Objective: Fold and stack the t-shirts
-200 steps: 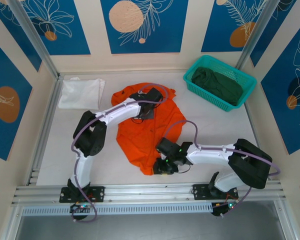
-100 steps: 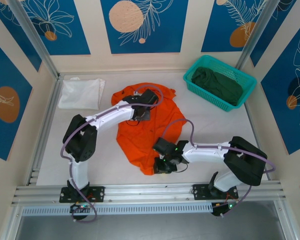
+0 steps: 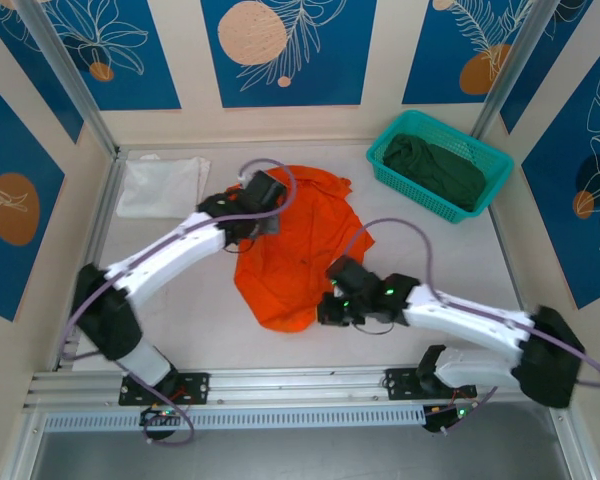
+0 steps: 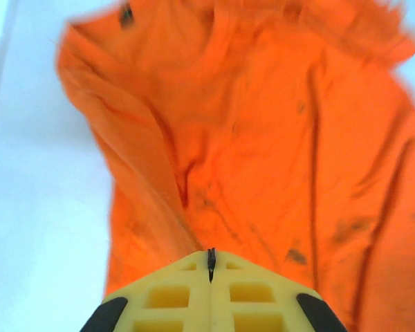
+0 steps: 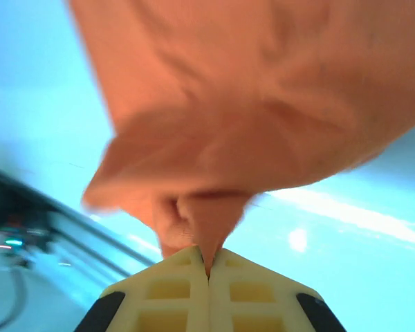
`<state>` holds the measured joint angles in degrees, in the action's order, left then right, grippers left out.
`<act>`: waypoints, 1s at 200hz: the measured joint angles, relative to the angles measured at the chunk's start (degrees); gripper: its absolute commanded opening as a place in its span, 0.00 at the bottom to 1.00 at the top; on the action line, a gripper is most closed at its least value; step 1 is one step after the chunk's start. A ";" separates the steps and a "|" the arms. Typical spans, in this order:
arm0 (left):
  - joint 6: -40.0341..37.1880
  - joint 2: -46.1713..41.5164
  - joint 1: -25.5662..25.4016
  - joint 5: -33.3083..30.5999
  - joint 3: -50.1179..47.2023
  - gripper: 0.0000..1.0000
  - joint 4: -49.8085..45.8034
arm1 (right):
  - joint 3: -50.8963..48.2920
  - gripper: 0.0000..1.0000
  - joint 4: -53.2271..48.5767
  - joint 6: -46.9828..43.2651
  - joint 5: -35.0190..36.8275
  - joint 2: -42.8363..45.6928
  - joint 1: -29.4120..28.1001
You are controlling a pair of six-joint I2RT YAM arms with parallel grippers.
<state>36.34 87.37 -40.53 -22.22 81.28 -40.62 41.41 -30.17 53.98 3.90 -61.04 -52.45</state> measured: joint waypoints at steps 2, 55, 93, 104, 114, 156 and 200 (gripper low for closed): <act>-0.11 -0.83 0.15 -0.15 0.00 0.00 0.00 | 0.42 0.00 -0.37 -0.15 0.09 0.94 0.48; -4.28 -25.35 7.52 -4.50 1.42 0.00 1.64 | 13.38 0.00 -8.66 -4.48 -5.97 18.51 22.21; -6.27 -31.10 9.20 -4.92 1.84 0.00 -1.20 | 17.92 0.00 -15.61 -7.58 -9.46 15.52 25.09; -6.84 -32.11 9.22 -4.92 1.18 0.00 -2.25 | 19.34 0.00 -17.44 -8.33 -10.16 14.71 25.09; -7.08 -33.16 9.27 -4.92 0.35 0.00 -3.21 | 21.57 0.00 -19.69 -9.18 -10.62 13.68 25.09; -7.98 -39.60 9.31 -5.09 -5.25 0.00 -7.10 | 35.60 0.00 -27.23 -13.84 -9.05 7.72 25.09; -6.16 -43.17 9.33 -4.42 -12.22 0.00 -10.10 | 37.16 0.00 -29.94 -15.34 -6.91 7.21 25.11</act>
<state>30.17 44.21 -31.20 -26.63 69.06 -50.72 78.56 -60.12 38.63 -3.01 -53.82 -27.33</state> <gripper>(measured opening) 0.040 0.062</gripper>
